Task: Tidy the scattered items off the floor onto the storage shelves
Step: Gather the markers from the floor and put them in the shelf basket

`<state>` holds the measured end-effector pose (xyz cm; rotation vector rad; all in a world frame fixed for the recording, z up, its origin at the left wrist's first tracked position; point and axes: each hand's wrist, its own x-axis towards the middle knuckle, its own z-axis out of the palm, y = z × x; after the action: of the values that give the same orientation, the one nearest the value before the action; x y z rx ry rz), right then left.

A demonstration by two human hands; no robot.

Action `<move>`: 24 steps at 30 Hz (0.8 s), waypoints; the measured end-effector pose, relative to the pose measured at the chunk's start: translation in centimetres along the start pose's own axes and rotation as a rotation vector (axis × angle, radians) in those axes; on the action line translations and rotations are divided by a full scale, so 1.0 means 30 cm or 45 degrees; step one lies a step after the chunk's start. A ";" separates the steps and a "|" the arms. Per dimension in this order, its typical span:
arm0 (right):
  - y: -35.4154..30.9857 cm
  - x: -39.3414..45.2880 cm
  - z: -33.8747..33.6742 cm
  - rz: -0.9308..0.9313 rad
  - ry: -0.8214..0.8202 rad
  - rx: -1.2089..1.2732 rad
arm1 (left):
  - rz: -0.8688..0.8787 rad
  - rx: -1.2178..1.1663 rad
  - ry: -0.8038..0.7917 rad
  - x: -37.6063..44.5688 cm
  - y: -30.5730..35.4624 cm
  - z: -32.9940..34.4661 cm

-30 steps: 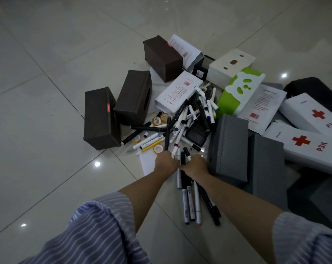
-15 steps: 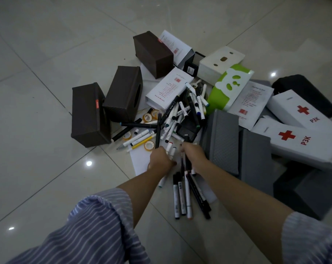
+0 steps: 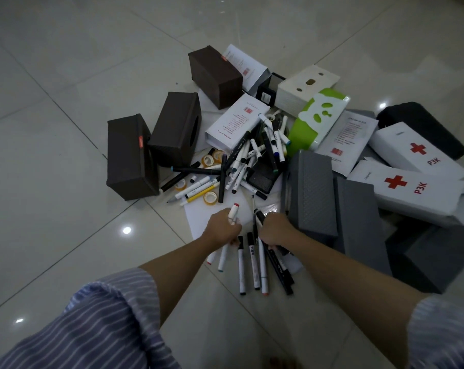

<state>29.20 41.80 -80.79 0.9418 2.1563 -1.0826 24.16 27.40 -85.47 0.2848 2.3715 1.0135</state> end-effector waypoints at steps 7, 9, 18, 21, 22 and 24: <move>0.039 -0.038 0.058 -0.153 0.025 -0.541 | -0.137 0.276 -0.305 -0.060 -0.035 0.071; 0.051 -0.033 0.077 -0.165 0.060 -0.561 | -0.162 0.314 -0.310 -0.067 -0.038 0.077; 0.084 -0.002 0.081 -0.240 0.055 -0.510 | -0.258 0.338 -0.103 -0.071 -0.042 0.032; 0.068 0.036 0.065 -0.254 0.149 -0.345 | -0.246 0.164 -0.065 -0.062 -0.047 0.001; 0.059 0.047 0.065 -0.250 0.172 -0.246 | -0.233 0.054 -0.031 -0.060 -0.050 -0.010; 0.033 0.061 0.063 -0.260 0.204 -0.079 | -0.216 -0.102 0.063 -0.059 -0.048 -0.031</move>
<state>29.17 41.27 -83.54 0.8186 2.4466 -1.0583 25.13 25.14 -85.29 0.0283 2.3464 1.0426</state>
